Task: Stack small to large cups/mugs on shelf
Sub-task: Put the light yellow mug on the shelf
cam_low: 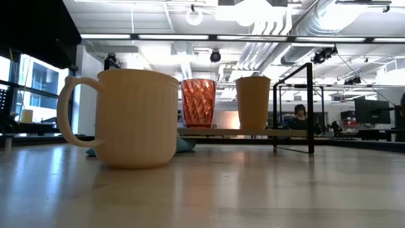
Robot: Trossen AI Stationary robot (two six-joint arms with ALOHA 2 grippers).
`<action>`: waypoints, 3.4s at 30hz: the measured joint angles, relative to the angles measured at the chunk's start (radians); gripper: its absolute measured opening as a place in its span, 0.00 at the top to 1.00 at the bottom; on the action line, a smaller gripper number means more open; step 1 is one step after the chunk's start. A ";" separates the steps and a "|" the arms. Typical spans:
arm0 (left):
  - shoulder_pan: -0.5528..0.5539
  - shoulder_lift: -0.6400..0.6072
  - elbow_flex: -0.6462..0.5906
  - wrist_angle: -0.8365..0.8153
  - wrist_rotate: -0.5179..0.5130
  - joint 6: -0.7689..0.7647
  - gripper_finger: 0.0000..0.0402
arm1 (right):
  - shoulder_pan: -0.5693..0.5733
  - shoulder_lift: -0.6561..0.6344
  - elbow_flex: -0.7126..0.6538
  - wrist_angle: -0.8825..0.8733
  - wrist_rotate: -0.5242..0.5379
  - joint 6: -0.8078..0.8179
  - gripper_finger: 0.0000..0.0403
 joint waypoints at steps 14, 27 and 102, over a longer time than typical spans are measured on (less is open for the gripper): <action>0.023 0.057 0.000 0.006 0.023 -0.031 0.63 | 0.000 -0.015 -0.017 0.024 -0.001 0.034 0.56; 0.048 0.058 0.000 -0.023 0.007 -0.026 0.63 | 0.000 -0.015 -0.017 0.023 -0.002 0.029 0.56; 0.351 0.058 0.261 -0.510 -0.082 -0.113 0.91 | 0.001 -0.014 -0.017 -0.022 -0.063 0.034 0.56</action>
